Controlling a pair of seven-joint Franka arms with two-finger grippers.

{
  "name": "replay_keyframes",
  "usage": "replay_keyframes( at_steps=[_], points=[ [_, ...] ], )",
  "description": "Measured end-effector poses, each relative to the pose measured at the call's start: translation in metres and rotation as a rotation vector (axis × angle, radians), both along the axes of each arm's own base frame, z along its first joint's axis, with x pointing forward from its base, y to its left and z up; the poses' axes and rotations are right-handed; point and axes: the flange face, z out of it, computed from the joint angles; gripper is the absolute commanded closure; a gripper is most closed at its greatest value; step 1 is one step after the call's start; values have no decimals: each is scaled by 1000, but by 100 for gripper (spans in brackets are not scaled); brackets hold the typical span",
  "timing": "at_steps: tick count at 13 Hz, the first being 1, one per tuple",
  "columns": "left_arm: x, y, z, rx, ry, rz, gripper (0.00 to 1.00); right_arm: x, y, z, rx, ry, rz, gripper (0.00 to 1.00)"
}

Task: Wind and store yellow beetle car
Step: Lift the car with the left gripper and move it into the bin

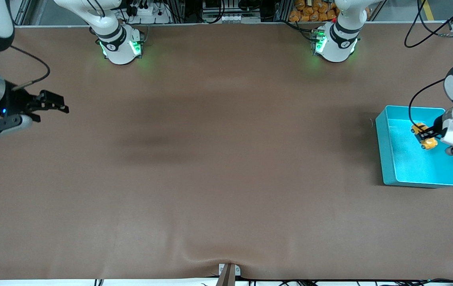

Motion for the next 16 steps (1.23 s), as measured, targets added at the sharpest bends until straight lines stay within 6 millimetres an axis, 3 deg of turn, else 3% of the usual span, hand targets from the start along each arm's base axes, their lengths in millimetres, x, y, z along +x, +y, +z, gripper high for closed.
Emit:
replay_keyframes(
  at_steps=[3,8,12,16],
  points=[
    [2,4,-30,-19,24,-98,100,-10,0,5,-7,-3,-25,0],
    [-10,50,-57,-18,26,-197,100,-4,-12,10,-15,-64,-54,0],
    [-9,45,-73,-33,36,-209,100,7,-31,33,-32,-181,-93,0],
    [-7,44,-78,-35,28,-214,96,11,-36,38,-51,-224,-105,0]
  ],
)
